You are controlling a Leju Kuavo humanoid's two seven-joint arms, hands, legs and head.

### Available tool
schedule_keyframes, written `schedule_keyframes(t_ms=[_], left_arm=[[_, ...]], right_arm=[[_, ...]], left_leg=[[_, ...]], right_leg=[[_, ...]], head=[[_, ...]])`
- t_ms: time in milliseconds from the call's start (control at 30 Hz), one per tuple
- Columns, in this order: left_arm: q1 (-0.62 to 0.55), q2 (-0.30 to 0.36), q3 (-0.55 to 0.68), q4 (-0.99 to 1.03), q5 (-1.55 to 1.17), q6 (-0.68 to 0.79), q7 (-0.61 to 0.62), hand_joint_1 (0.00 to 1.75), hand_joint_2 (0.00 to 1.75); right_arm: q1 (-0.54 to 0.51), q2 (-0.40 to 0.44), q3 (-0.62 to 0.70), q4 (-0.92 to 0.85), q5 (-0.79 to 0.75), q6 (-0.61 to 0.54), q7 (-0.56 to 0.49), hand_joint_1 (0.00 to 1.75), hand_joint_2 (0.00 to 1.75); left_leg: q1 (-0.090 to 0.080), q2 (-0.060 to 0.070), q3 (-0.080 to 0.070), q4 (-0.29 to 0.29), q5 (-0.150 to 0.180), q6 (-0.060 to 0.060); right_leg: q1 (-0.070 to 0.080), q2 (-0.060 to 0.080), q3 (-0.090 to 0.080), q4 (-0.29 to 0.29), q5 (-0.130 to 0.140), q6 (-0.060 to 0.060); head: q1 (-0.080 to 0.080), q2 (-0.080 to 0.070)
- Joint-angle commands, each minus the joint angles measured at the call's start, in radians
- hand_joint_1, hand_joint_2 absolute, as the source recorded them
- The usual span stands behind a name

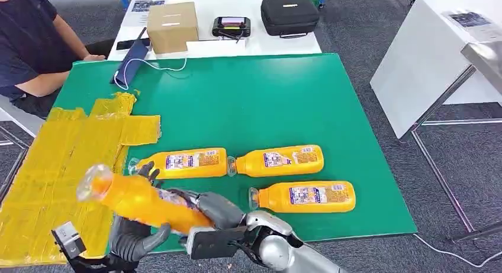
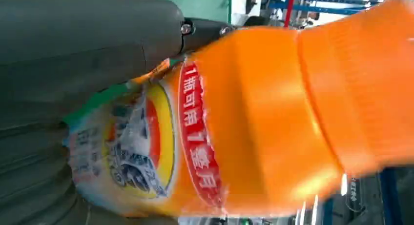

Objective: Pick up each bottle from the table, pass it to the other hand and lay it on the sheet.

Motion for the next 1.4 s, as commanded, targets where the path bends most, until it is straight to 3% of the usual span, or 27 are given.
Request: schedule_keyframes(t_ms=[33, 400, 433, 1067, 1200, 1233, 1267, 1300, 1400], left_arm=[[-0.04, -0.02, 0.038, 0.077, 0.011, -0.023, 0.012, 0.0, 1.75], [-0.042, -0.038, 0.053, 0.078, 0.033, -0.021, 0.009, 0.0, 1.75], [-0.041, -0.04, 0.055, 0.076, 0.036, -0.021, 0.005, 1.75, 1.75], [-0.025, -0.072, 0.085, 0.044, 0.086, -0.022, -0.033, 1.75, 1.75], [-0.005, -0.083, 0.105, 0.005, -0.001, 0.066, -0.06, 1.75, 1.75], [-0.001, -0.078, 0.104, -0.01, -0.061, 0.116, -0.067, 1.75, 1.75], [0.004, -0.081, 0.114, -0.032, -0.223, 0.247, -0.092, 1.75, 1.75], [0.011, -0.074, 0.118, -0.072, -0.388, 0.373, -0.099, 1.75, 1.75], [0.017, -0.065, 0.126, -0.119, -0.533, 0.469, -0.085, 1.75, 1.75]], right_arm=[[-0.141, 0.012, 0.178, 0.109, -0.002, 0.042, 0.022, 1.75, 1.75], [-0.16, 0.011, 0.201, 0.12, -0.018, 0.048, 0.027, 1.75, 1.75], [-0.16, 0.011, 0.2, 0.125, -0.026, 0.045, 0.031, 1.75, 1.75], [-0.13, -0.004, 0.151, 0.187, -0.058, 0.005, 0.041, 1.75, 1.75], [-0.074, -0.017, 0.077, 0.186, -0.049, -0.062, 0.055, 1.75, 1.75], [-0.054, -0.023, 0.057, 0.177, -0.036, -0.084, 0.058, 1.43, 1.75], [-0.015, -0.022, 0.01, 0.156, -0.021, -0.143, 0.058, 0.0, 1.75], [0.05, -0.025, -0.061, 0.105, -0.003, -0.203, 0.051, 0.0, 1.75], [0.111, -0.034, -0.12, 0.04, 0.013, -0.226, 0.051, 0.0, 1.75]], left_leg=[[0.001, -0.002, 0.004, -0.001, -0.001, -0.001], [0.0, -0.003, 0.003, -0.001, 0.0, 0.0], [0.001, -0.004, 0.004, -0.001, -0.001, -0.001], [0.001, -0.005, 0.003, -0.001, 0.0, 0.0], [0.001, -0.006, 0.004, -0.002, 0.0, -0.001], [0.001, -0.006, 0.004, -0.002, 0.0, 0.0], [0.002, -0.007, 0.004, -0.001, -0.001, -0.001], [0.002, -0.007, 0.003, -0.001, 0.0, 0.0], [0.002, -0.01, 0.004, -0.001, -0.001, -0.001]], right_leg=[[0.0, 0.007, 0.003, -0.001, 0.0, -0.002], [0.0, 0.004, 0.003, -0.001, -0.001, -0.001], [0.0, 0.006, 0.004, -0.001, -0.001, -0.002], [0.0, 0.003, 0.004, -0.002, -0.001, -0.001], [0.0, 0.004, 0.005, -0.002, -0.001, -0.002], [0.0, 0.002, 0.004, -0.002, -0.001, -0.001], [0.001, 0.003, 0.005, -0.002, -0.001, -0.002], [0.001, 0.001, 0.004, -0.002, -0.001, -0.001], [0.001, 0.0, 0.006, -0.003, -0.002, -0.002]], head=[[0.0, 0.0], [0.0, 0.0], [0.0, 0.0], [0.0, 0.0], [0.0, 0.0], [0.0, 0.0], [0.0, 0.0], [0.0, 0.0], [0.0, 0.0]])
